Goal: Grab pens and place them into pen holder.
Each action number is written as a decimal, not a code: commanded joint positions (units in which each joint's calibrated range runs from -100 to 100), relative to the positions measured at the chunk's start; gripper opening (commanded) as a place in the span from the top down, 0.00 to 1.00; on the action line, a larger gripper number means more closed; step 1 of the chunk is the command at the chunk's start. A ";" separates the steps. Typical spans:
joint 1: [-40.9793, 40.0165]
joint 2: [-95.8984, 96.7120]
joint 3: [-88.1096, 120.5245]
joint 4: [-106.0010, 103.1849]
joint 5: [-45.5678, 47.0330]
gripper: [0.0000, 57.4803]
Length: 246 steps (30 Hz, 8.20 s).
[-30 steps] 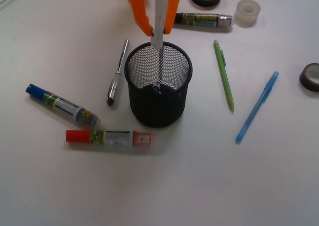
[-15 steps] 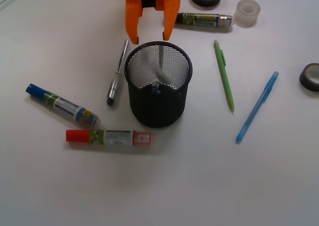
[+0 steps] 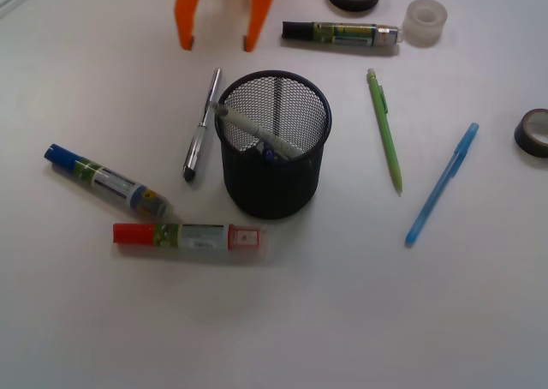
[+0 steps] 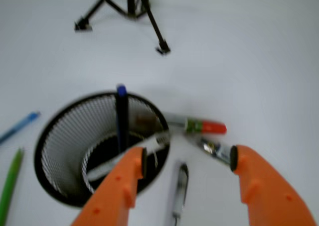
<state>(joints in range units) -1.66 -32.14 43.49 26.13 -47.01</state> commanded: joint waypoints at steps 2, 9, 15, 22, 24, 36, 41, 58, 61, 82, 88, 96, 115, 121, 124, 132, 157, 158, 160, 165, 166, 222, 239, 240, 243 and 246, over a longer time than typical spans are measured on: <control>3.05 -7.93 -1.00 22.86 -0.73 0.66; 3.20 -13.97 12.13 30.03 -4.49 0.66; 1.10 -9.21 17.11 29.95 -6.15 0.66; -0.02 2.01 16.66 24.70 -5.23 0.66; -0.02 4.90 16.66 22.16 -4.84 0.66; 2.30 15.78 16.66 11.14 -3.91 0.66; 3.80 18.50 16.48 8.77 -3.32 0.72; 10.90 3.80 2.53 23.73 -0.20 0.99; 11.27 -3.17 -3.36 25.22 -0.34 0.99; -8.24 2.78 16.30 -51.24 -4.49 0.99; -7.87 11.70 25.81 -75.65 -4.40 0.99; -8.02 23.60 26.08 -90.88 -4.40 0.99; -7.57 41.62 18.38 -102.51 -4.79 0.71; -7.49 40.69 15.12 -101.64 -3.81 0.66; -7.49 36.10 13.40 -94.99 -1.22 0.66; -12.88 12.47 12.40 -45.21 2.15 0.66; -30.37 15.02 -4.27 28.28 -17.29 0.66; -30.37 17.65 -6.53 28.28 -17.24 0.66; -30.82 22.58 -10.97 28.28 -17.14 0.66; -32.39 32.87 -20.66 28.28 -17.14 0.66; -32.77 34.57 -22.11 28.28 -17.14 0.66; -18.11 18.25 -39.14 2.74 1.12 0.99; -7.94 5.92 17.38 -62.53 2.64 0.99; -7.49 6.86 18.29 -64.19 2.69 0.99; -6.75 10.00 19.92 -69.09 2.78 0.99; -6.75 13.49 19.47 -71.72 3.13 0.99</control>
<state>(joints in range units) -8.32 -20.21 63.61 -42.55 -44.37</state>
